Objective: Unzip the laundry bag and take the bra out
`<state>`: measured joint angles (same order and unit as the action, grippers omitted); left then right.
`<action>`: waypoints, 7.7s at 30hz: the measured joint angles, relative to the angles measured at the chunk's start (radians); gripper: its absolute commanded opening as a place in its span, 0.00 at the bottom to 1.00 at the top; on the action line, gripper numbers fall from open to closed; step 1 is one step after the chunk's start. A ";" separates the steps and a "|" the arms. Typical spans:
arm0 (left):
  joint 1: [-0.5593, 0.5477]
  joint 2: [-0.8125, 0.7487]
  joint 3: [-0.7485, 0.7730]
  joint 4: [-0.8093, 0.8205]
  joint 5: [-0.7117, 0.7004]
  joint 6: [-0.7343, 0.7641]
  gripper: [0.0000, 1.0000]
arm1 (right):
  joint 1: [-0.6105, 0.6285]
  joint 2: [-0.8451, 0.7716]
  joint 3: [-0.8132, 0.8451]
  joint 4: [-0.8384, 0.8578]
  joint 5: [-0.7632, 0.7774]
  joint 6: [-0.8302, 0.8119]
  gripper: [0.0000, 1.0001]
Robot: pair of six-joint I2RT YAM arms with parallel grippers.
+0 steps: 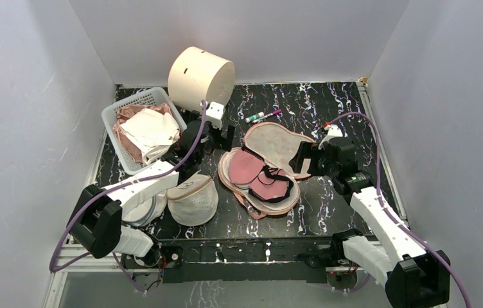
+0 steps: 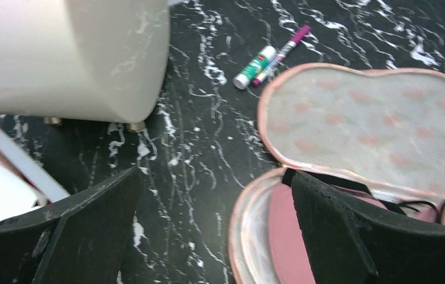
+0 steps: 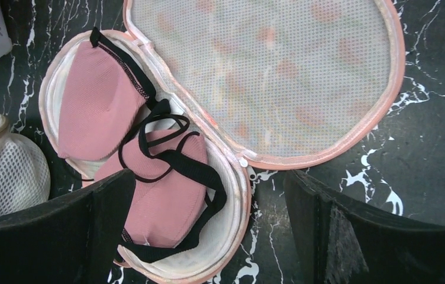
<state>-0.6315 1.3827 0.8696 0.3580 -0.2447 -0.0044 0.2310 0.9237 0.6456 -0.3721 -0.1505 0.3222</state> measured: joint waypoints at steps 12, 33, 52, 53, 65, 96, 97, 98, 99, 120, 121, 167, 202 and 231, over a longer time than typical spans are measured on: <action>-0.136 -0.061 -0.006 -0.227 0.037 -0.109 0.98 | 0.000 -0.161 -0.205 0.153 0.024 0.026 0.98; -0.100 0.160 0.182 -0.678 0.177 -0.465 0.98 | 0.000 -0.356 -0.343 0.315 0.004 0.047 0.98; -0.036 0.338 0.251 -0.648 0.235 -0.452 0.53 | 0.000 -0.384 -0.349 0.318 0.005 0.047 0.98; -0.034 0.348 0.255 -0.644 0.238 -0.449 0.51 | 0.000 -0.384 -0.349 0.318 0.006 0.047 0.98; -0.031 0.413 0.256 -0.601 0.308 -0.438 0.16 | 0.000 -0.375 -0.349 0.318 0.004 0.047 0.98; -0.031 -0.043 0.849 -1.049 -0.089 -0.019 0.00 | 0.000 -0.343 -0.349 0.320 -0.006 0.047 0.98; -0.030 -0.050 0.873 -1.058 -0.109 -0.012 0.00 | 0.000 -0.338 -0.349 0.320 -0.007 0.047 0.98; -0.030 -0.055 0.906 -1.072 -0.132 -0.002 0.00 | 0.000 -0.332 -0.349 0.321 -0.008 0.048 0.98; -0.030 -0.058 0.939 -1.080 -0.153 0.007 0.00 | 0.000 -0.327 -0.349 0.321 -0.010 0.048 0.98; -0.030 0.135 1.480 -0.858 -0.456 0.328 0.00 | 0.000 -0.177 -0.349 0.345 -0.070 0.047 0.98; -0.030 0.145 1.495 -0.828 -0.463 0.352 0.00 | 0.000 -0.168 -0.349 0.348 -0.072 0.047 0.98; 0.639 0.191 0.947 -0.657 -0.333 0.095 0.00 | 0.000 -0.034 -0.348 0.377 -0.196 0.047 0.98; 0.852 0.157 0.387 -0.776 0.144 -0.434 0.68 | 0.000 -0.019 -0.348 0.393 -0.213 0.047 0.98; 0.619 0.364 0.417 -0.643 0.259 -0.274 0.25 | 0.000 0.001 -0.348 0.400 -0.216 0.047 0.98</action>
<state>-0.0124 1.7466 1.2861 -0.2848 0.0147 -0.2783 0.2310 0.9249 0.2974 0.0277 -0.3660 0.3695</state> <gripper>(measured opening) 0.266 0.980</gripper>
